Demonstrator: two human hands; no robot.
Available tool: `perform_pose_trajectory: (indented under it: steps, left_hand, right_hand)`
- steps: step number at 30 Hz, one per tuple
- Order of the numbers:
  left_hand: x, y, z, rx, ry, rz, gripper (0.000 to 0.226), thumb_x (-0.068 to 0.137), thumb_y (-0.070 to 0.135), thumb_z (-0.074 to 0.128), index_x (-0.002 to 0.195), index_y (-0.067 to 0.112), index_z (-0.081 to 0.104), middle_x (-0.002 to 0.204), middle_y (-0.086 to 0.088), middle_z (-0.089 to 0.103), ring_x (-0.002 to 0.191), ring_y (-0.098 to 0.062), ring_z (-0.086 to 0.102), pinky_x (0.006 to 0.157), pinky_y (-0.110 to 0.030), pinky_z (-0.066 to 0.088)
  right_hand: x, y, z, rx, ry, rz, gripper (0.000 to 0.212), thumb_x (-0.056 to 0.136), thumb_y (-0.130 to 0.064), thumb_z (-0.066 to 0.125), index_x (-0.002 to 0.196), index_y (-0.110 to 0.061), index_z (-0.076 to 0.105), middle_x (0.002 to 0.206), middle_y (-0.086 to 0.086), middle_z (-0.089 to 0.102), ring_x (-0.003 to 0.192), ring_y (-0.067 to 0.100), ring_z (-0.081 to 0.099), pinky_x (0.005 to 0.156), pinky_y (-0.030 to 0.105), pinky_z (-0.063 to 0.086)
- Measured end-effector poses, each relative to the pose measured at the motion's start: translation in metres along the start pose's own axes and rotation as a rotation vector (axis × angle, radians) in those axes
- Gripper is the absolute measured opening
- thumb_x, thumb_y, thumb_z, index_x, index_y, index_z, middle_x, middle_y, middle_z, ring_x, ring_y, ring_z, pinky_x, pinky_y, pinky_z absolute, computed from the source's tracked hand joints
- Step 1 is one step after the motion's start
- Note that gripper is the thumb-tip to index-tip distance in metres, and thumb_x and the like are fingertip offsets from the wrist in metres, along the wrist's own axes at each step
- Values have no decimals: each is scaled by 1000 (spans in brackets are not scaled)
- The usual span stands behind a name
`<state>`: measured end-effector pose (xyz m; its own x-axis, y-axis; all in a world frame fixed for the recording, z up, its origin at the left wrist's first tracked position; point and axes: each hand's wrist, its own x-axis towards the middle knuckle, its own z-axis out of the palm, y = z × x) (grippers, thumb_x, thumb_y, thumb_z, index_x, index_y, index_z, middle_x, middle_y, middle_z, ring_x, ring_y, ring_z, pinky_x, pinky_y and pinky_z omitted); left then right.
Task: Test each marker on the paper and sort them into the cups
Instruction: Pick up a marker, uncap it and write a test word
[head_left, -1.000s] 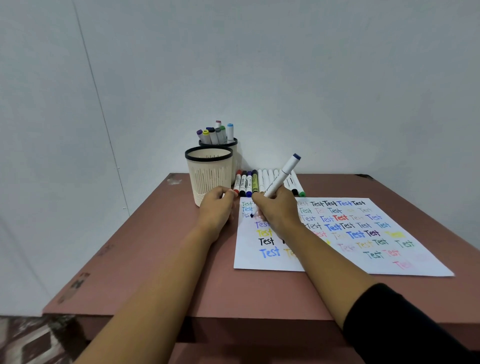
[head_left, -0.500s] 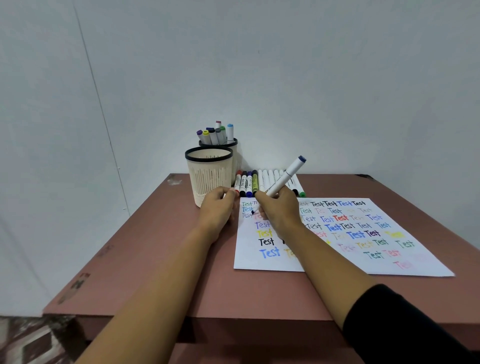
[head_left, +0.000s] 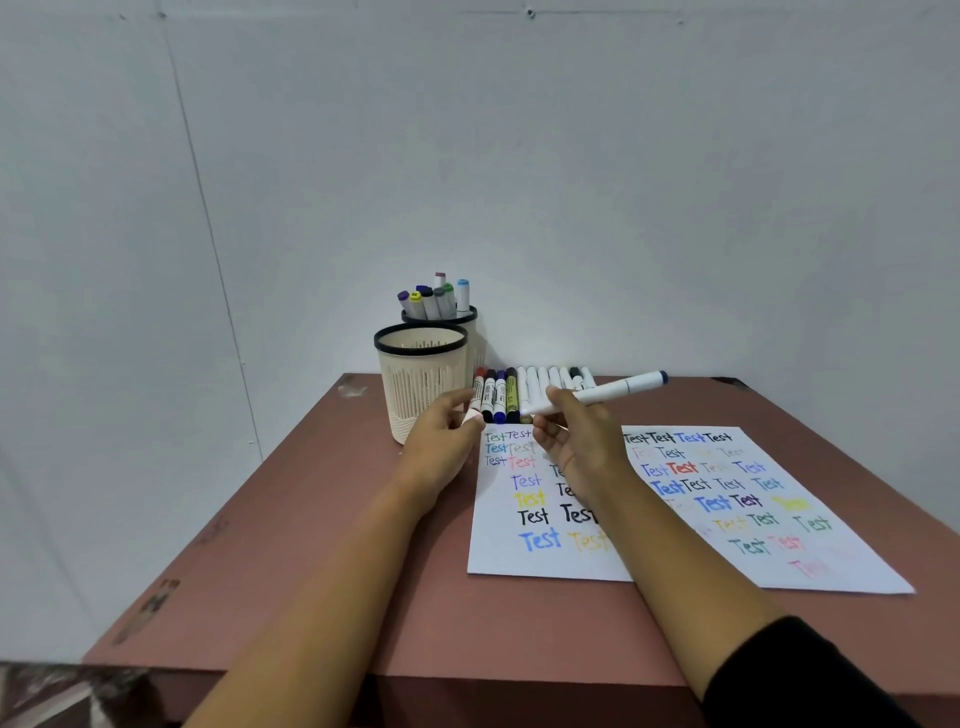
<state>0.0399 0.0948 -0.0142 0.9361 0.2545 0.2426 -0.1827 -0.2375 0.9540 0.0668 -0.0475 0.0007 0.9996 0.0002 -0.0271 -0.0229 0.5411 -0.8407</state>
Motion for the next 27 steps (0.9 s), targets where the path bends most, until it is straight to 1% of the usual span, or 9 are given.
perform_pose_trajectory:
  steps: [2,5,7,9,11,16,22,24,27]
  left_hand:
    - [1,-2,0,-43,29,-7,26,87,14,61,112,15,54,82,0,58,71,-11,53,69,-29,43]
    - [1,-2,-1,-62,42,-22,14,85,16,66,94,12,56,77,-1,60,64,-10,53,59,-22,40]
    - [1,-2,-1,-74,12,-19,9,85,15,66,89,10,60,72,-2,61,57,-9,54,54,-19,41]
    - [0,-1,-1,-103,-17,-9,9,85,13,65,92,7,63,68,-2,60,51,-7,52,50,-17,41]
    - [0,-1,-1,-108,-32,-2,12,86,14,65,95,6,65,67,-2,59,49,-7,51,49,-17,39]
    - [1,-2,0,-91,-39,17,12,86,15,64,97,9,66,68,0,59,53,-9,50,53,-20,39]
    - [-1,-2,-1,-89,-80,43,11,86,15,64,95,11,68,60,5,56,51,-6,48,51,-17,38]
    - [-1,-1,0,-98,-94,58,12,86,15,65,96,10,69,59,7,55,51,-5,47,53,-16,38]
    - [-3,2,0,-114,-110,83,13,86,14,64,98,10,68,64,2,55,48,-5,47,50,-15,38]
  right_hand:
    - [0,1,0,-45,2,-21,12,90,-8,62,79,-8,58,66,8,57,57,15,55,46,20,51]
    - [-1,1,0,-112,-11,-56,12,90,-9,62,78,-9,58,67,7,57,57,13,54,48,20,50]
    - [-3,1,1,-126,-31,-71,12,90,-10,63,79,-8,58,69,8,57,59,14,55,50,21,50]
    - [-4,1,3,-124,-59,-81,11,89,-10,63,79,-9,59,70,8,59,61,15,56,53,22,52]
    - [-5,1,3,-106,-81,-87,9,89,-11,63,81,-8,61,70,8,61,63,16,58,54,23,54]
    - [-6,1,3,-88,-102,-93,9,89,-13,64,82,-8,61,68,7,61,62,16,58,55,23,55]
    - [-6,2,3,-124,-116,-101,10,89,-13,64,81,-8,62,65,5,62,58,13,59,54,22,55]
    - [-7,3,4,-139,-125,-97,12,88,-14,65,79,-8,62,62,4,60,55,12,56,53,21,53]
    - [-8,4,5,-234,-159,-83,13,88,-17,66,77,-9,63,59,1,49,51,11,44,48,20,43]
